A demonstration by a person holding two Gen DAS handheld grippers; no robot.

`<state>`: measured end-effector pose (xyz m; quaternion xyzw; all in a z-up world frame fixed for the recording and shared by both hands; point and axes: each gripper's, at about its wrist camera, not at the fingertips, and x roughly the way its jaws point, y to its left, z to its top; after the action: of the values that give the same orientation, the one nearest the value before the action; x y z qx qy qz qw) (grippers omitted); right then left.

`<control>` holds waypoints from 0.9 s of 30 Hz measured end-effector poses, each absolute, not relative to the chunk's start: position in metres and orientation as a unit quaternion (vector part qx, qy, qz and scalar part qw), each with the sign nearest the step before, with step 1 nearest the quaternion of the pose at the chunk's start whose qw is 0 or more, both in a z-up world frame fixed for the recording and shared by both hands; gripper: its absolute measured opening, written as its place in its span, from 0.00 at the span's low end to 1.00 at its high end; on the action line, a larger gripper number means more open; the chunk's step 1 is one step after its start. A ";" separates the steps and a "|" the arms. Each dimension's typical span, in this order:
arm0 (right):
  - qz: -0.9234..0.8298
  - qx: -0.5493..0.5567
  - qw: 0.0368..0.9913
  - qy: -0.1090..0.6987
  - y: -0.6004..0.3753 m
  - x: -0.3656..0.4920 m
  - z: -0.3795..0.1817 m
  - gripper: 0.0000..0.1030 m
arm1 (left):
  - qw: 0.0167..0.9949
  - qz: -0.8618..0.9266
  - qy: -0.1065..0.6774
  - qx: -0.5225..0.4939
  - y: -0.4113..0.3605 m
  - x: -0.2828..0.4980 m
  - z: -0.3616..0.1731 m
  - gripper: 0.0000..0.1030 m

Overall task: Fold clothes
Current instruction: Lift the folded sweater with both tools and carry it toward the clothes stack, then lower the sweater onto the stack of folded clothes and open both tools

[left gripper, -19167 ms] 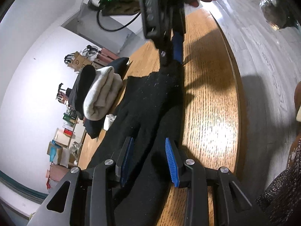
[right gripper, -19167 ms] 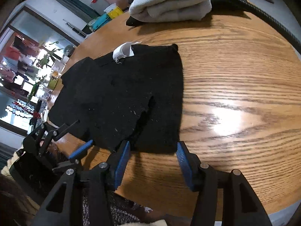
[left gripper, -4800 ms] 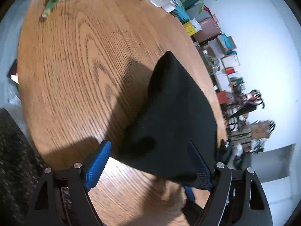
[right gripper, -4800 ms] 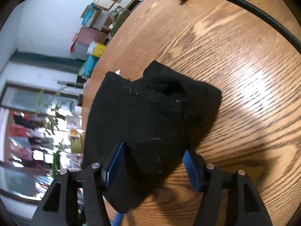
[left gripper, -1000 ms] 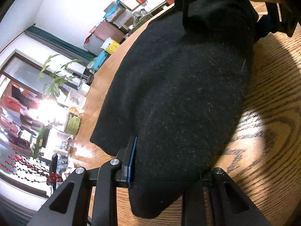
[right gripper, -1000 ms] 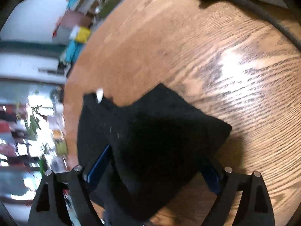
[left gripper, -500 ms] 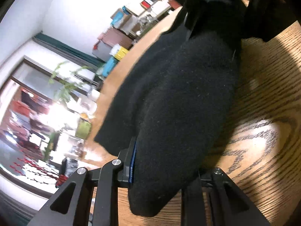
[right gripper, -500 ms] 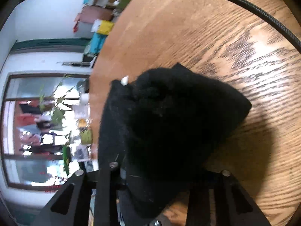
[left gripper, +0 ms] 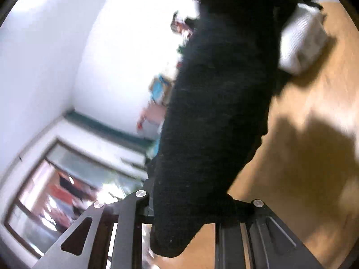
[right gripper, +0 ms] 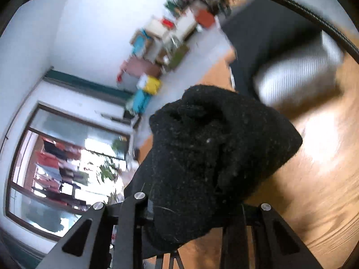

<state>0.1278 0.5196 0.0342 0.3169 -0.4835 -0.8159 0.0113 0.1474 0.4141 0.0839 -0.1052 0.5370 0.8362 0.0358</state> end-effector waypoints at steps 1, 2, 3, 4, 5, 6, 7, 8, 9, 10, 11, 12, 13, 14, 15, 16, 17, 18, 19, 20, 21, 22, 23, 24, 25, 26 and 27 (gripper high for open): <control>-0.825 0.303 0.009 -0.477 0.533 0.127 0.050 0.30 | 0.039 0.838 0.537 -0.089 0.431 0.142 0.096 0.22; -0.836 0.286 0.006 -0.469 0.548 0.123 0.070 0.30 | 0.043 0.843 0.530 -0.077 0.447 0.135 0.110 0.22; -0.848 0.266 0.003 -0.458 0.568 0.119 0.092 0.30 | 0.046 0.849 0.522 -0.062 0.469 0.125 0.128 0.22; -0.858 0.247 0.002 -0.450 0.585 0.118 0.111 0.30 | 0.049 0.855 0.514 -0.048 0.491 0.115 0.145 0.22; -0.868 0.228 0.001 -0.440 0.600 0.116 0.129 0.30 | 0.049 0.860 0.507 -0.037 0.505 0.108 0.157 0.22; -0.880 0.210 -0.003 -0.427 0.612 0.111 0.145 0.30 | 0.050 0.866 0.497 -0.021 0.526 0.097 0.173 0.22; -0.890 0.191 -0.006 -0.413 0.625 0.107 0.161 0.30 | 0.053 0.870 0.489 -0.007 0.546 0.086 0.186 0.22; -0.903 0.169 -0.011 -0.396 0.638 0.103 0.176 0.30 | 0.056 0.877 0.477 0.006 0.564 0.076 0.198 0.22; -0.914 0.149 -0.019 -0.377 0.650 0.100 0.188 0.30 | 0.062 0.885 0.461 0.014 0.582 0.067 0.208 0.22; -0.919 0.137 -0.029 -0.367 0.657 0.099 0.192 0.30 | 0.075 0.889 0.451 0.015 0.600 0.058 0.211 0.22; -0.921 0.129 -0.041 -0.365 0.667 0.097 0.193 0.30 | 0.086 0.887 0.453 0.016 0.609 0.054 0.204 0.21; -0.915 0.128 -0.052 -0.378 0.682 0.095 0.182 0.30 | 0.097 0.885 0.455 0.016 0.618 0.050 0.197 0.21; -0.907 0.133 -0.058 -0.396 0.694 0.093 0.165 0.30 | 0.108 0.883 0.457 0.016 0.628 0.047 0.189 0.22; -0.898 0.144 -0.064 -0.411 0.700 0.091 0.146 0.30 | 0.121 0.875 0.468 0.008 0.633 0.047 0.169 0.22; -0.887 0.160 -0.070 -0.428 0.707 0.090 0.121 0.30 | 0.134 0.867 0.479 -0.001 0.638 0.046 0.149 0.22; -0.876 0.180 -0.075 -0.442 0.712 0.090 0.092 0.30 | 0.156 0.856 0.492 -0.022 0.642 0.047 0.119 0.22; -0.867 0.201 -0.081 -0.448 0.716 0.091 0.067 0.30 | 0.170 0.844 0.508 -0.035 0.643 0.048 0.097 0.22; -0.854 0.231 -0.089 -0.458 0.724 0.095 0.034 0.30 | 0.173 0.826 0.535 -0.042 0.644 0.051 0.069 0.22; -0.838 0.250 -0.089 -0.477 0.735 0.103 0.006 0.30 | 0.176 0.807 0.561 -0.049 0.646 0.054 0.042 0.22; -0.819 0.258 -0.082 -0.505 0.739 0.108 -0.023 0.31 | 0.178 0.788 0.587 -0.055 0.647 0.056 0.014 0.22; -0.805 0.257 -0.072 -0.530 0.745 0.114 -0.046 0.31 | 0.156 0.780 0.605 -0.021 0.646 0.063 -0.004 0.22; -0.801 0.245 -0.058 -0.543 0.751 0.121 -0.053 0.31 | 0.139 0.776 0.615 0.004 0.645 0.067 -0.013 0.22; -0.805 0.243 -0.057 -0.539 0.750 0.124 -0.051 0.32 | 0.137 0.779 0.612 0.002 0.646 0.068 -0.013 0.22; -0.809 0.243 -0.063 -0.531 0.748 0.125 -0.048 0.32 | 0.141 0.782 0.607 -0.014 0.647 0.066 -0.009 0.22; -0.811 0.243 -0.066 -0.528 0.745 0.127 -0.047 0.35 | 0.145 0.784 0.602 -0.030 0.649 0.064 -0.004 0.24; -0.810 0.245 -0.065 -0.529 0.742 0.127 -0.046 0.38 | 0.153 0.781 0.605 -0.037 0.649 0.065 0.000 0.25; -0.807 0.247 -0.063 -0.532 0.739 0.127 -0.045 0.40 | 0.160 0.777 0.607 -0.044 0.648 0.065 0.003 0.27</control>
<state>0.1267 0.7392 -0.0448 0.2473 -0.5323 -0.8071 -0.0632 0.0653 0.6485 0.0033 -0.0439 0.6072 0.7769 0.1605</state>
